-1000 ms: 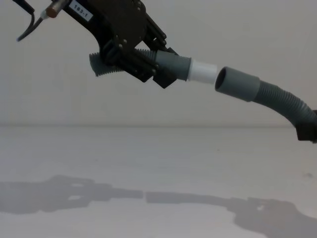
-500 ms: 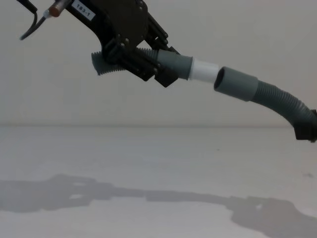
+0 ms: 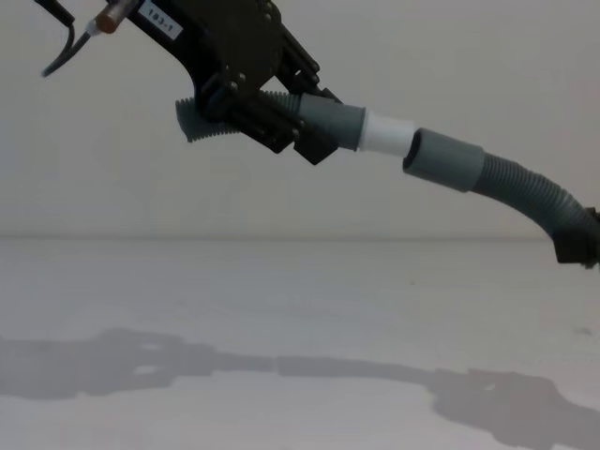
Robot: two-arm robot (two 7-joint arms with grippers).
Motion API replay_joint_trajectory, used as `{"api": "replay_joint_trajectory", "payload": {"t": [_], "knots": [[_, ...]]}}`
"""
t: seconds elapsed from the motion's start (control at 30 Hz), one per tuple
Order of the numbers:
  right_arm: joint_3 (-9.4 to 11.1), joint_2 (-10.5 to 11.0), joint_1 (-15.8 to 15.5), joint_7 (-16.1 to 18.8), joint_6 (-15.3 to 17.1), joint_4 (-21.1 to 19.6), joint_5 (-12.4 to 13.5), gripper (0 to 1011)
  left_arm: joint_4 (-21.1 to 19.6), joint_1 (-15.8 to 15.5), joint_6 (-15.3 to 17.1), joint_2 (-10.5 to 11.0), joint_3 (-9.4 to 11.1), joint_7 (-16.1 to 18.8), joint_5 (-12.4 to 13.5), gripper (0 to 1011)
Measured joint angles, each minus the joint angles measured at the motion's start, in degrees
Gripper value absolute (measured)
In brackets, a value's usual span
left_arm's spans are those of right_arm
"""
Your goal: Use both hands to pick up one end of the pipe from the table, align the ends, and insert them.
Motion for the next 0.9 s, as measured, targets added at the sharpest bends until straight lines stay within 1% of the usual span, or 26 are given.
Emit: {"api": "replay_joint_trajectory", "payload": {"t": [0.57,0.9], "knots": [[-0.40,0.22,0.44,-1.00,2.68,-0.68,2.13,255,0.93,-0.15,-0.58,-0.51,0.14,-0.07,-0.11,352],[-0.62,0.52,0.67,-1.16,2.86,-0.85,3.03,255,1.30,-0.27,-0.59,-0.74,0.23,-0.04,-0.05,352]]}}
